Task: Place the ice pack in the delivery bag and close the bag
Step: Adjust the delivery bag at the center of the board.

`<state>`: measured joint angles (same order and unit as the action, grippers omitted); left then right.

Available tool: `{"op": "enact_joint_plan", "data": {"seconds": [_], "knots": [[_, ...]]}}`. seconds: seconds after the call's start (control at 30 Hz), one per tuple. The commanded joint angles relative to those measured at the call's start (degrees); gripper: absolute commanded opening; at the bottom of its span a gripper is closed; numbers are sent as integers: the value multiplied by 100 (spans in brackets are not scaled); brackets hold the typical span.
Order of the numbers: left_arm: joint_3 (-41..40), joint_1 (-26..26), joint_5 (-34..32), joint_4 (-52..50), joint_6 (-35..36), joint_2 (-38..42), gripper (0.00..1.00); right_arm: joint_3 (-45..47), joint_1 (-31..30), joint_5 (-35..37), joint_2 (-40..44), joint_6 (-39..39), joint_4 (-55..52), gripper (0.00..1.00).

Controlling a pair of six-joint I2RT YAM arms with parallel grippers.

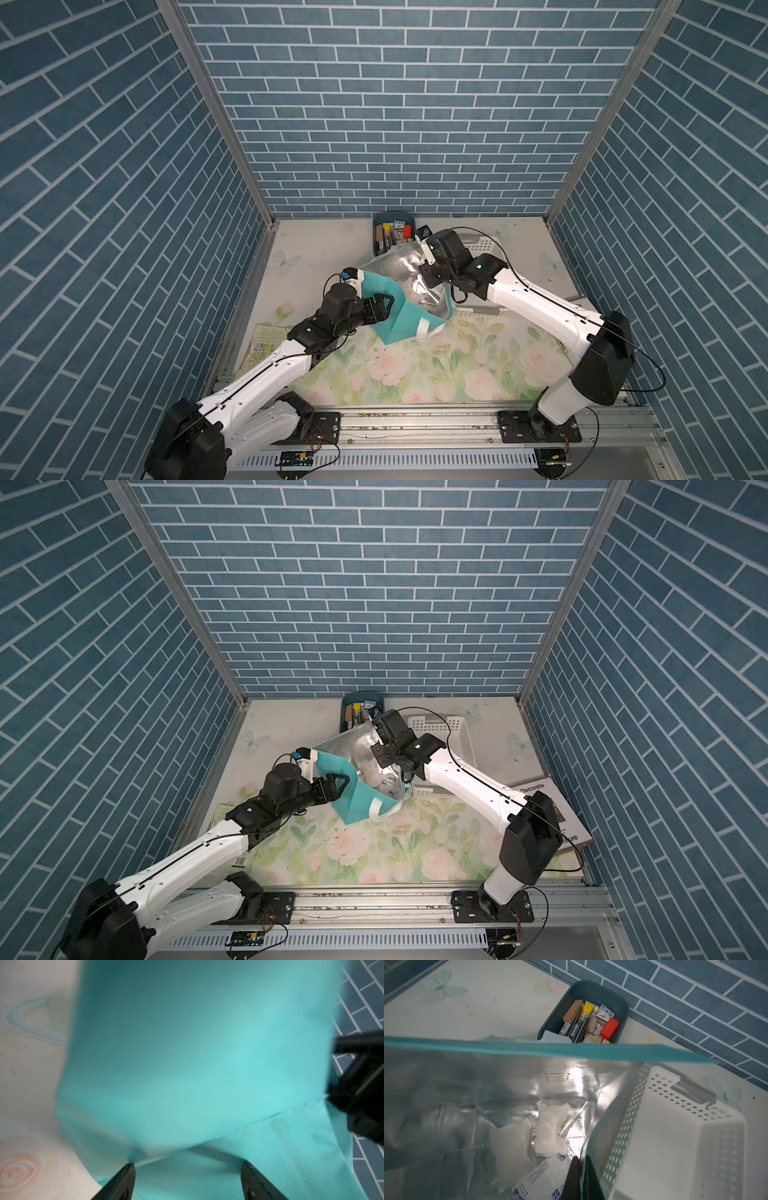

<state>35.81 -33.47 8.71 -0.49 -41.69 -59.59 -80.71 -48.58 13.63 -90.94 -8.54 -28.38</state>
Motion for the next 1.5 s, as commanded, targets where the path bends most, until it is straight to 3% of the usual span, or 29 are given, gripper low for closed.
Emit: {"op": "enact_joint_plan", "data": {"seconds": [0.0,0.07,0.33,0.5,0.73,0.83,0.93,1.17,1.33,1.47], "knots": [[372,121,-551,197,241,-95,83,360,-230,-131,395,-487,491,0],[420,329,-595,243,289,-154,83,702,-424,-54,653,-709,696,0],[804,1024,239,231,623,-683,83,1766,-743,-694,1609,-1272,2029,0],[1275,1128,429,-140,972,-783,84,1896,-750,-230,1884,-1366,2205,1],[1620,1130,550,-786,1346,-366,87,1805,-498,608,1888,-685,2071,33],[1835,1124,465,-1329,1682,-202,89,1864,-119,345,1988,-385,2046,37],[2165,1119,328,-1906,2039,-62,89,2074,266,-183,2162,-27,2319,49],[3209,759,-120,-2727,2761,-65,90,2243,824,-925,2303,525,2719,51],[3870,109,-1130,-3082,3278,-638,89,3503,1043,-945,3052,696,4579,57],[3998,-256,-1254,-2952,3594,-1152,89,4332,1052,-407,3449,863,5697,86]]}}
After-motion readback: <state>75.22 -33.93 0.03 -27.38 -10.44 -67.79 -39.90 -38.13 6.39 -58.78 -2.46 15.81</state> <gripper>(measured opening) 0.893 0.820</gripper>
